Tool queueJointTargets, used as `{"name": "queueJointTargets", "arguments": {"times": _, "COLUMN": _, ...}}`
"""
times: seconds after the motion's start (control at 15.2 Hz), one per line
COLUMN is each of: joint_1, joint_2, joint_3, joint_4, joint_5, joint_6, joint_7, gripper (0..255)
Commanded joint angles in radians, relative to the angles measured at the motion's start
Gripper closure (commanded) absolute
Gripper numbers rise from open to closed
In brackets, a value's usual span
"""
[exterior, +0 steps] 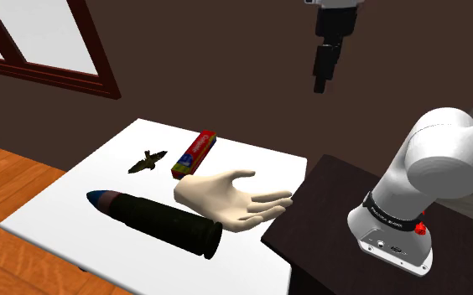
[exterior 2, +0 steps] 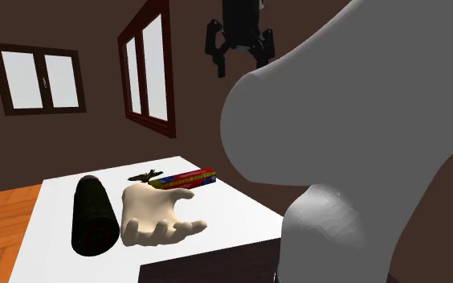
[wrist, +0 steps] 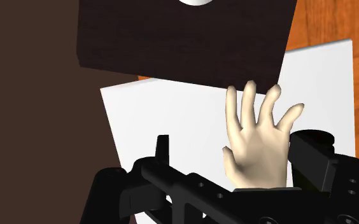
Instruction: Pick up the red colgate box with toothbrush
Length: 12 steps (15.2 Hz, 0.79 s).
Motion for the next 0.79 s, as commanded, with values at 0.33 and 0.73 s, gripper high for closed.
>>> {"name": "queueJointTargets", "arguments": {"times": 0.33, "joint_1": -0.014, "joint_2": 0.118, "joint_3": 0.085, "joint_4": -0.032, "joint_5": 0.075, "joint_6": 0.153, "joint_7": 0.169, "gripper": 0}}
{"name": "queueJointTargets", "arguments": {"times": 0.73, "joint_1": -0.035, "joint_2": 0.309, "joint_3": 0.176, "joint_4": -0.017, "joint_5": 0.134, "joint_6": 0.34, "joint_7": 0.363, "gripper": 0}}
